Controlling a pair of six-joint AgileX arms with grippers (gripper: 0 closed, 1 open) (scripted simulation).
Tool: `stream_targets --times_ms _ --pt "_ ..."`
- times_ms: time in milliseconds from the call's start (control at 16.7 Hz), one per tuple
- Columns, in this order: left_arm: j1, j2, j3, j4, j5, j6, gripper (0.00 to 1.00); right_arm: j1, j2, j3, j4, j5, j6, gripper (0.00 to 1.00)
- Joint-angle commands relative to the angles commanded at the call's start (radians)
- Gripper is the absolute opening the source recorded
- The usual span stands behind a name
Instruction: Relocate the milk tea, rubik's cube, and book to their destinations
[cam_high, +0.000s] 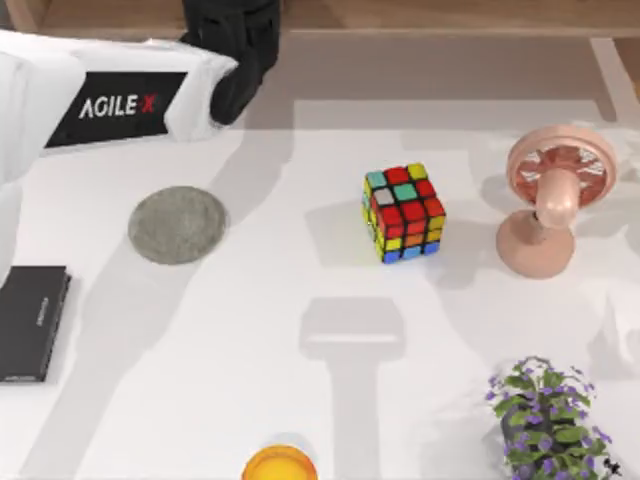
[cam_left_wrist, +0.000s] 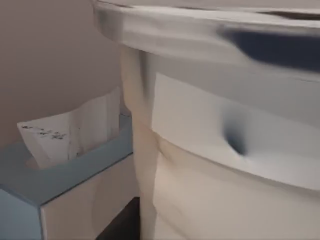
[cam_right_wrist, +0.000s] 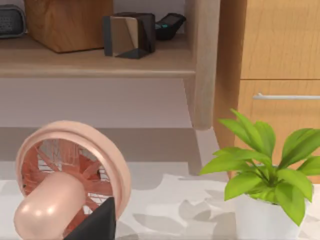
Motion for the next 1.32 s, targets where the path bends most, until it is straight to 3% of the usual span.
stream_targets --times_ms 480,900,1320 --pt "-0.073 -0.224 -0.324 0.092 -0.067 0.002 0.0 0.0 0.0 0.0 0.0 0.0 0.0 1.0" --pt "-0.086 -0.251 -0.357 0.111 -0.075 -0.001 0.0 0.0 0.0 0.0 0.0 0.0 0.0 1.0" --pt "-0.067 -0.36 -0.688 0.399 -0.045 -0.018 0.0 0.0 0.0 0.0 0.0 0.0 0.0 1.0"
